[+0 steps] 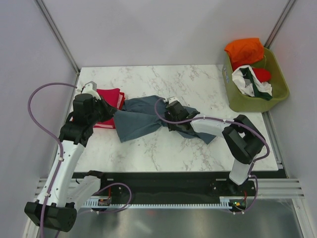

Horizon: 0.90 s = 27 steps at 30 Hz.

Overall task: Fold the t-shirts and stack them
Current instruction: Flatten the tshirt out

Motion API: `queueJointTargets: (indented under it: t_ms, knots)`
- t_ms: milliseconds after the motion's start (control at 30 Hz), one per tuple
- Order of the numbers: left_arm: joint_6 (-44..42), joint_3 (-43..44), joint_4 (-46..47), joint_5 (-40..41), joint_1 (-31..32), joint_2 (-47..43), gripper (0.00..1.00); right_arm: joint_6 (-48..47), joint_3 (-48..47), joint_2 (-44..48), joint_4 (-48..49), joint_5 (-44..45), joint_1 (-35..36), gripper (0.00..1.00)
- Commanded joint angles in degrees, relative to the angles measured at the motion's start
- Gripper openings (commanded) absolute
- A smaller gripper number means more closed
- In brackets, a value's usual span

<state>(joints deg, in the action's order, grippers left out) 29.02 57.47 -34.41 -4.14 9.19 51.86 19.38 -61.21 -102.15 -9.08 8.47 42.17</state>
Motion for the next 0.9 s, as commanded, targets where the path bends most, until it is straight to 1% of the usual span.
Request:
queueJointTargets:
  t_ms: [0, 67, 100, 133, 200, 267, 300, 367, 433, 600, 633, 700, 733, 800, 867]
  knots:
    - [-2.5, 2.4, 0.0, 1.4, -0.1, 0.0, 0.02, -0.8, -1.9, -0.6, 0.6, 3.1, 0.4, 0.40]
    - [-2.5, 2.5, 0.0, 1.4, -0.1, 0.2, 0.02, -0.8, -1.6, 0.1, 0.1, 3.8, 0.4, 0.30]
    - [-2.6, 2.5, 0.0, 1.4, -0.1, 0.3, 0.02, -0.7, -0.9, 0.6, 0.1, 4.3, 0.4, 0.19]
    - [-2.5, 2.5, 0.0, 1.2, -0.1, 0.3, 0.02, -0.4, -0.3, 2.5, 0.2, 5.4, 0.4, 0.16]
    - [-2.6, 2.4, 0.0, 1.1, -0.1, 0.4, 0.02, 0.0, 2.7, 5.5, 1.3, 6.1, 0.3, 0.14]
    - [-2.5, 2.4, -0.1, 1.1, -0.1, 0.4, 0.02, -0.1, 4.9, 10.4, 2.1, 6.9, 0.1, 0.13]
    - [-2.5, 2.3, 0.0, 0.8, -0.1, 0.4, 0.02, 0.0, 6.8, 12.0, 2.1, 7.4, -0.1, 0.06]
    - [-2.4, 2.3, -0.1, 0.9, -0.1, 0.4, 0.02, 0.4, 8.6, 16.7, 1.9, 8.7, -1.4, 0.00]
    - [-2.2, 2.2, -0.1, 0.4, -0.1, 0.5, 0.02, 1.4, 11.0, 21.3, 1.4, 8.6, -3.1, 0.00]
    - [-1.0, 1.2, 0.1, -0.4, 0.0, 2.0, 0.02, 5.7, 16.9, 30.5, 1.1, 8.5, -11.9, 0.00]
    - [-0.5, 1.0, 0.7, -0.8, 0.1, 3.1, 0.02, 7.3, 17.6, 33.5, 1.3, 8.8, -13.1, 0.00]
    - [1.7, -1.2, 2.3, -3.0, 0.6, 4.3, 0.02, 8.4, 19.5, 36.1, 2.0, 9.0, -15.4, 0.00]
    - [2.4, -2.4, 5.6, -3.8, 1.2, 5.6, 0.02, 8.2, 20.0, 37.7, 3.4, 8.3, -15.5, 0.00]
    - [5.3, -6.0, 9.1, -3.7, 3.9, 7.5, 0.02, 7.9, 19.7, 37.7, 4.0, 5.9, -15.5, 0.00]
    - [7.3, -7.0, 12.6, -2.6, 5.8, 12.2, 0.02, 7.7, 18.9, 35.5, 3.9, 1.3, -15.5, 0.00]
